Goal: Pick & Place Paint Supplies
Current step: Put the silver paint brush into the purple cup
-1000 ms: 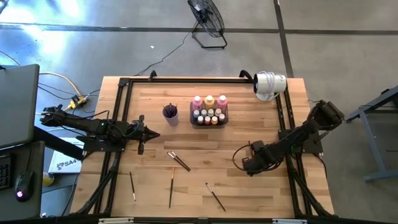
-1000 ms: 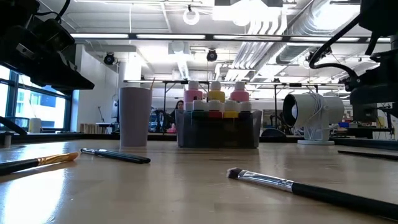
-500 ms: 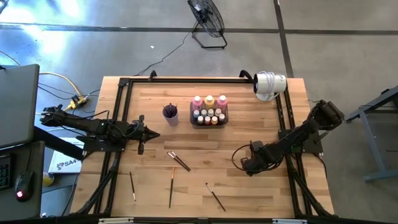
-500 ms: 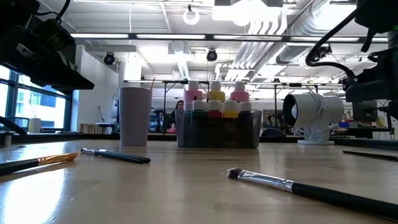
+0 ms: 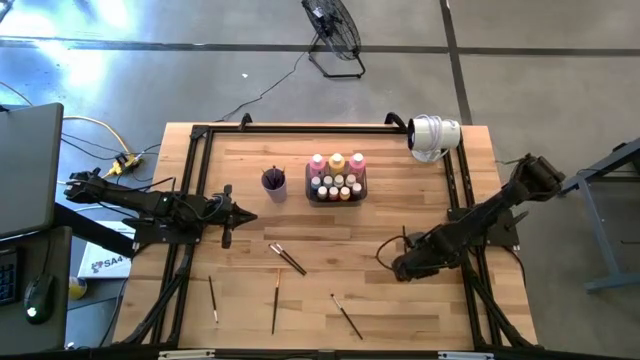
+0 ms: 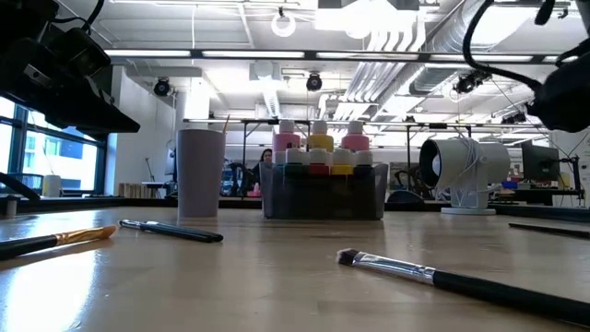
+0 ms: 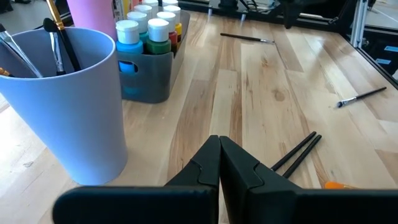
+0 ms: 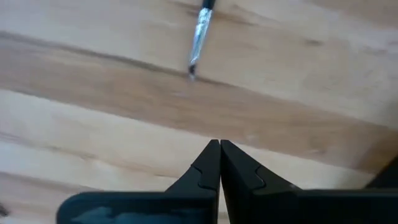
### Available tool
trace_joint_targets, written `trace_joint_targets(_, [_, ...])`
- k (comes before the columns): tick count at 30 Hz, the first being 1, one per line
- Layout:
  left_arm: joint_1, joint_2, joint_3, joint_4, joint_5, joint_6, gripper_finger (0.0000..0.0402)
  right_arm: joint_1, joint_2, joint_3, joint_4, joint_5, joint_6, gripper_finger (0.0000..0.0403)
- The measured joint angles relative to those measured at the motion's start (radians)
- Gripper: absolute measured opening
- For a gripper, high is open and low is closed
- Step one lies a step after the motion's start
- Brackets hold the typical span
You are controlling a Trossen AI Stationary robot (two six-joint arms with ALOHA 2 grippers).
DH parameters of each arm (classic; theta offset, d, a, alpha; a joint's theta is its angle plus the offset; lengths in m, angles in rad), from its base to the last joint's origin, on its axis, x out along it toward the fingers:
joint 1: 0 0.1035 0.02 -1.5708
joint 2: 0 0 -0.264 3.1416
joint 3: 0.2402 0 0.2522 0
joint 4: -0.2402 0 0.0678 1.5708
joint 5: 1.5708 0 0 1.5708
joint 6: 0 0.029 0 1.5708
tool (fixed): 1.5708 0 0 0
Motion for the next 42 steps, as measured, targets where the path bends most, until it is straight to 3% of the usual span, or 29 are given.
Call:
trace_joint_targets(9, [0.0, 0.0, 0.0, 0.0, 0.0, 0.0, 0.0, 0.001, -0.001, 0.0, -0.035, 0.006, -0.156, 0.0003])
trace_joint_targets(42, [0.0, 0.0, 0.0, 0.0, 0.0, 0.007, 0.0, 0.006, -0.002, 0.0, -0.026, 0.058, -0.099, 0.0003])
